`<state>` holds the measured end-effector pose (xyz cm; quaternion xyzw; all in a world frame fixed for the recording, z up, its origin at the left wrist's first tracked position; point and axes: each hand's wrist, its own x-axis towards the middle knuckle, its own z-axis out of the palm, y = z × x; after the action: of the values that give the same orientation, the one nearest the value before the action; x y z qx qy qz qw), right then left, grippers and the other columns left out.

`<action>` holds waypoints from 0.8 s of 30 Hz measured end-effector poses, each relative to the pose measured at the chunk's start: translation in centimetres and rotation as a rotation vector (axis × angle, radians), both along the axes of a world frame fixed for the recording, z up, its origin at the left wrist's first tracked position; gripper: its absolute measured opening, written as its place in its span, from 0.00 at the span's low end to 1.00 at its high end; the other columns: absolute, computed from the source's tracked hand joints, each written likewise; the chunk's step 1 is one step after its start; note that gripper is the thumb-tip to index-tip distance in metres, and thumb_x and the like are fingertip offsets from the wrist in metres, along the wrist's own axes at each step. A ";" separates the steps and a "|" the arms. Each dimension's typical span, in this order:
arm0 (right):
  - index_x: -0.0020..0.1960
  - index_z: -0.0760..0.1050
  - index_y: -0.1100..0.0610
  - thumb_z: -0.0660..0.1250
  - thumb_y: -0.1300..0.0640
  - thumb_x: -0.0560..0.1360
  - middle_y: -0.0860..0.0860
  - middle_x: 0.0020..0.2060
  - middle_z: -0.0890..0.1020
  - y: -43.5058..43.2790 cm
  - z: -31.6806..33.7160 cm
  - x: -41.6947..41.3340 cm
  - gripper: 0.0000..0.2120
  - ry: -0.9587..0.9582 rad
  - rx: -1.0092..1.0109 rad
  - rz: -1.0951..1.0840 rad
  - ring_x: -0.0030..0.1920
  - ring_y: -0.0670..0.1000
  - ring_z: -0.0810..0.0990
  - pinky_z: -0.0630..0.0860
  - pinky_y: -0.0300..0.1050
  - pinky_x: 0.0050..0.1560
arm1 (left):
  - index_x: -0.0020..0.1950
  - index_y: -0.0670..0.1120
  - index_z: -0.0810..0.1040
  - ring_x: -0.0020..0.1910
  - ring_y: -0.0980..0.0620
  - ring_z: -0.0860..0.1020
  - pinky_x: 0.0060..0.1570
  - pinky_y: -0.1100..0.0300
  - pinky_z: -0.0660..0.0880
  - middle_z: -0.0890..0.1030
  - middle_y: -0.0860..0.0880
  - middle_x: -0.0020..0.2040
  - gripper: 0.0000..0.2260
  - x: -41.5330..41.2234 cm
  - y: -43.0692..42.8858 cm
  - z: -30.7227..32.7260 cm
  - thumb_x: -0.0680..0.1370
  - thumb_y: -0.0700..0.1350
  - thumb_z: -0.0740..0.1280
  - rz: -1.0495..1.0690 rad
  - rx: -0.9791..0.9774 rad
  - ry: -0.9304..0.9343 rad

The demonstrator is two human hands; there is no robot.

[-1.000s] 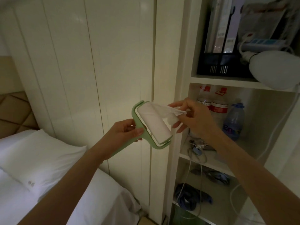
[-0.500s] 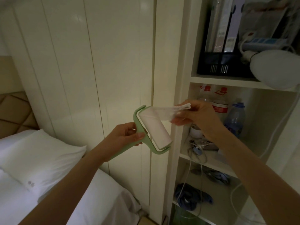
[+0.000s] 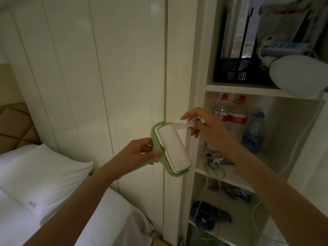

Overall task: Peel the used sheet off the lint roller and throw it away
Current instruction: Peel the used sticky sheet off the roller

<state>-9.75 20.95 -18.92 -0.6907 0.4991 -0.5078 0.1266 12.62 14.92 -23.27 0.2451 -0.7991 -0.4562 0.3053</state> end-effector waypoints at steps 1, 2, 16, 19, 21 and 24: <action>0.47 0.75 0.55 0.54 0.73 0.75 0.52 0.40 0.76 -0.1 -0.1 -0.1 0.17 0.040 -0.014 -0.025 0.31 0.42 0.75 0.73 0.34 0.32 | 0.54 0.46 0.78 0.45 0.53 0.83 0.43 0.64 0.79 0.83 0.47 0.49 0.10 0.0 0.0 0.0 0.73 0.43 0.67 0.003 0.003 0.006; 0.48 0.76 0.55 0.56 0.71 0.75 0.52 0.42 0.77 -0.2 -0.2 -0.1 0.16 0.067 -0.014 -0.038 0.34 0.42 0.74 0.72 0.33 0.35 | 0.53 0.47 0.78 0.46 0.52 0.83 0.43 0.64 0.80 0.83 0.48 0.49 0.10 0.1 0.0 0.0 0.72 0.44 0.67 0.005 0.003 0.011; 0.38 0.81 0.52 0.53 0.53 0.80 0.51 0.25 0.64 0.3 -0.5 -1.3 0.20 -0.127 0.102 -0.005 0.21 0.41 0.62 0.60 0.29 0.22 | 0.51 0.48 0.78 0.39 0.54 0.83 0.37 0.66 0.79 0.86 0.55 0.39 0.07 -0.2 0.3 0.3 0.74 0.41 0.65 0.024 0.049 0.080; 0.46 0.79 0.56 0.52 0.61 0.80 0.52 0.27 0.68 0.3 -0.4 -1.3 0.16 -0.164 0.111 -0.023 0.20 0.41 0.63 0.60 0.30 0.21 | 0.52 0.47 0.77 0.35 0.53 0.83 0.34 0.64 0.79 0.85 0.51 0.39 0.07 -0.4 0.6 0.4 0.75 0.41 0.65 0.024 0.053 0.087; 0.60 0.71 0.58 0.52 0.70 0.76 0.56 0.35 0.75 0.3 -0.3 -1.2 0.17 -0.181 0.126 -0.006 0.24 0.41 0.68 0.66 0.31 0.24 | 0.52 0.46 0.77 0.35 0.53 0.83 0.34 0.64 0.79 0.85 0.51 0.40 0.07 -0.5 0.7 0.4 0.75 0.42 0.65 0.022 0.045 0.091; 0.58 0.72 0.62 0.49 0.79 0.70 0.58 0.48 0.79 0.8 -0.2 -1.2 0.24 -0.230 0.104 0.136 0.41 0.49 0.79 0.78 0.38 0.40 | 0.52 0.47 0.77 0.35 0.53 0.83 0.35 0.64 0.79 0.85 0.51 0.40 0.08 -0.7 0.8 0.4 0.74 0.43 0.65 0.015 0.044 0.100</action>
<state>-10.99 21.71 -19.16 -0.6524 0.4590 -0.5476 0.2526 11.96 15.76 -22.92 0.2349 -0.7707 -0.4830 0.3428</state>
